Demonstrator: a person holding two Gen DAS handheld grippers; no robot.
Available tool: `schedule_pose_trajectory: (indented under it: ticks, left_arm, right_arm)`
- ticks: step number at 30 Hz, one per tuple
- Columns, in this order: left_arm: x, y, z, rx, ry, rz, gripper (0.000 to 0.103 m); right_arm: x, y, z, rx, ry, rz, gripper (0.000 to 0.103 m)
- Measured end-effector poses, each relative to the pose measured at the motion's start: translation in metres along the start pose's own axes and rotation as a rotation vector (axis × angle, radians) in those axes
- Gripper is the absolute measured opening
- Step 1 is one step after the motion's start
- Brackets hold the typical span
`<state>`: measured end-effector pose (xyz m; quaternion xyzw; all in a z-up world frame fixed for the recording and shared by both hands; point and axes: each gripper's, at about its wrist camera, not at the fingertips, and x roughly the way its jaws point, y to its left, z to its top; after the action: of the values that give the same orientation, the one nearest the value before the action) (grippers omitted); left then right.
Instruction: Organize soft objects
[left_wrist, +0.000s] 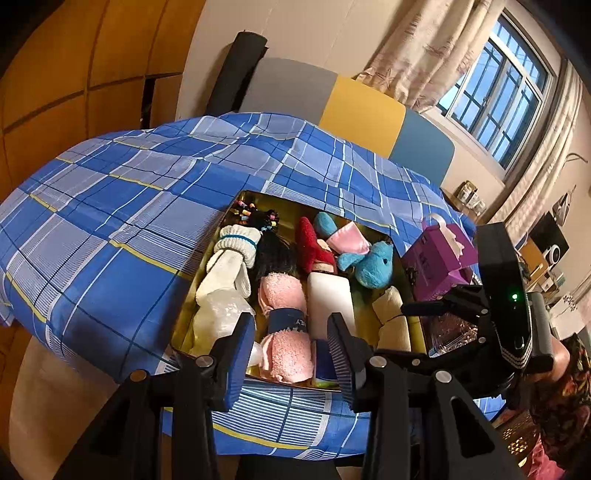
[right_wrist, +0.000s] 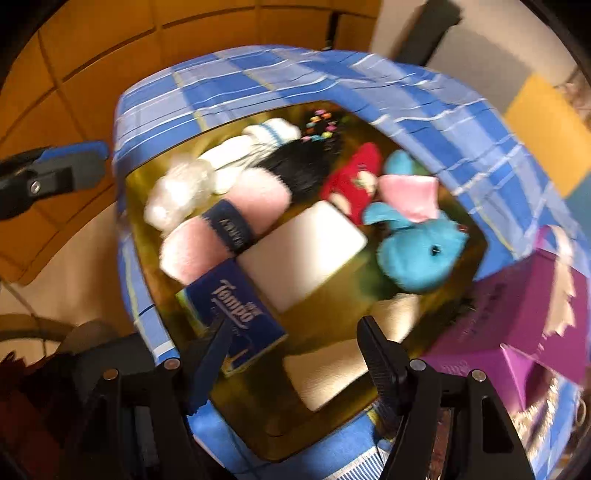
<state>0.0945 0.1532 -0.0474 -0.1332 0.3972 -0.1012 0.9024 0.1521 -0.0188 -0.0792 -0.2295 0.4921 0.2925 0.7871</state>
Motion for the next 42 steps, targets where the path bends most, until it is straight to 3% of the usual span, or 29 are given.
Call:
schedule_pose_trajectory:
  ticks: [8,18,23,28,38,42]
  left_arm:
    - [-0.004,-0.005,-0.002,0.014,-0.006,0.044,0.041]
    - [-0.009,-0.011,-0.001,0.067,-0.024,0.157,0.041]
    - [-0.011,-0.017,-0.003,0.084,-0.030,0.180,0.041]
    - [-0.014,-0.027,-0.006,0.141,-0.044,0.263,0.041]
    - [-0.019,-0.040,-0.014,0.171,-0.006,0.364,0.041]
    - [-0.021,-0.042,-0.017,0.154,0.020,0.355,0.041]
  right_arm:
    - [0.006,0.005,0.007,0.015,-0.031,-0.065,0.071]
    - [0.027,0.015,0.014,-0.089,-0.034,-0.271,0.071]
    - [0.027,0.009,0.013,-0.023,-0.057,-0.277,0.071]
    - [0.002,0.006,0.008,0.108,-0.134,-0.242,0.071]
    - [-0.064,0.026,-0.005,0.229,-0.302,-0.251,0.088]
    - [-0.093,0.031,-0.020,0.331,-0.399,-0.266,0.103]
